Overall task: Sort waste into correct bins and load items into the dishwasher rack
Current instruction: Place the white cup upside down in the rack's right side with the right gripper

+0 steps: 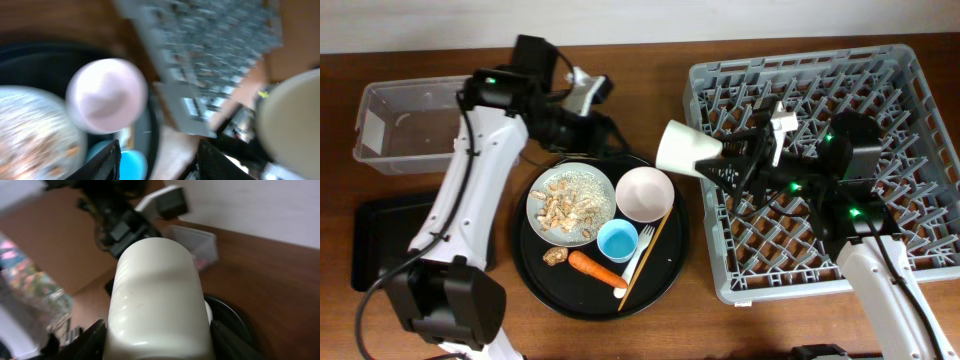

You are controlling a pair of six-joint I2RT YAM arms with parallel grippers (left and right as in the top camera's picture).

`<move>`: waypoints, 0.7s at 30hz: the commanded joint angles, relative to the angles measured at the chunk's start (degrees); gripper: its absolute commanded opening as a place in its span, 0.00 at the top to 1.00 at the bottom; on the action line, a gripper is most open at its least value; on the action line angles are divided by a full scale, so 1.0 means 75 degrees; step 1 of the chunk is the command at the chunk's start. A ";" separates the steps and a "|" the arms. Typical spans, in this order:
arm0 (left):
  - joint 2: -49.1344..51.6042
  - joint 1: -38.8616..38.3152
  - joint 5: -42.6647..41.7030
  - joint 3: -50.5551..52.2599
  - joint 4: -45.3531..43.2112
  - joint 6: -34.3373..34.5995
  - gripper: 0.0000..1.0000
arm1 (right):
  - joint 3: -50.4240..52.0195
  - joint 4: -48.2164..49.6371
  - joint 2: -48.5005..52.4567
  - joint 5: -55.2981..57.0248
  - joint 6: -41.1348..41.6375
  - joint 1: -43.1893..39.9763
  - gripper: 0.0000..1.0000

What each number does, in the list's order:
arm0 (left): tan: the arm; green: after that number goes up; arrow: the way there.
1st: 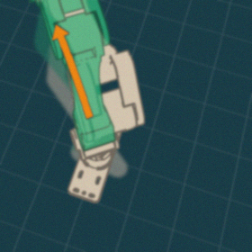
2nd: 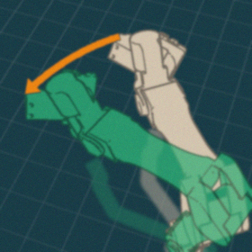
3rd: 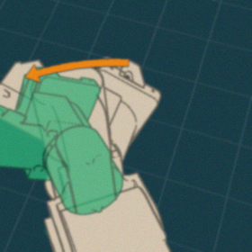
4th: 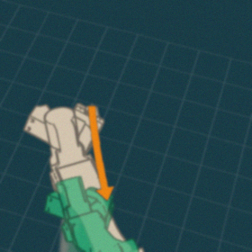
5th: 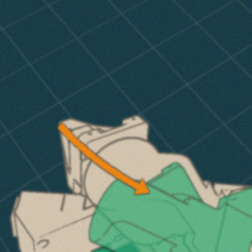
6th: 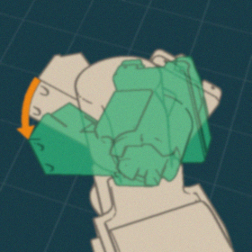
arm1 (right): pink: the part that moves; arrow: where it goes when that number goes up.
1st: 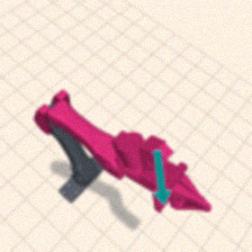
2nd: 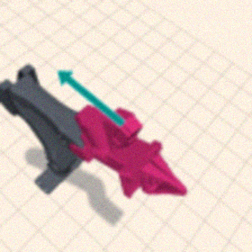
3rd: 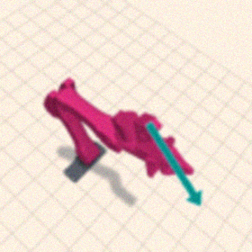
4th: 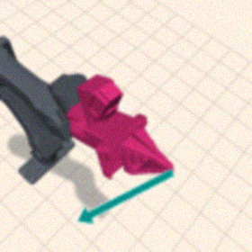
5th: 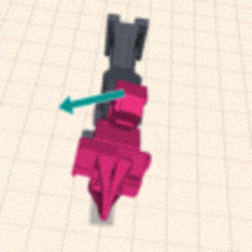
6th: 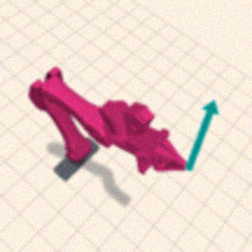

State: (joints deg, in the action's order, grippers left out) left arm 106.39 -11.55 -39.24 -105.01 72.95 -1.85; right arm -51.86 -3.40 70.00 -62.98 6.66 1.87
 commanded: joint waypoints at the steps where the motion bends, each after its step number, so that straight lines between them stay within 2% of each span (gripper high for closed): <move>1: -0.0003 0.0466 0.1317 -0.0076 0.0178 0.0332 0.51 | -0.0082 -0.0382 -0.0105 0.1384 0.0589 -0.0358 0.59; 4: -0.0003 0.0714 0.1728 -0.0076 0.0315 0.0329 0.51 | -0.0169 -0.1029 -0.0280 0.1798 0.0612 -0.0825 0.61; 10: -0.0003 0.1169 0.2384 -0.0076 0.0455 0.0329 0.51 | -0.1195 -0.3800 -0.0356 0.2326 0.0085 -0.2305 0.66; 12: -0.0003 0.1236 0.2384 -0.0076 0.0455 0.0326 0.51 | -0.1708 -0.4762 -0.0356 0.2987 -0.0221 -0.2766 0.66; 15: -0.0003 0.1250 0.2387 -0.0076 0.0452 0.0326 0.51 | -0.2661 -0.6164 -0.0356 0.4843 -0.0289 -0.3424 0.66; 21: -0.0003 0.1247 0.2384 -0.0076 0.0455 0.0326 0.51 | -0.3392 -0.7041 -0.0157 0.7769 -0.0219 -0.4150 0.66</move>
State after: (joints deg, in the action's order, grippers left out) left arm 106.39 -2.28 -21.98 -105.01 76.36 0.10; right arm -74.94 -54.57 68.23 -21.39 5.54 -26.96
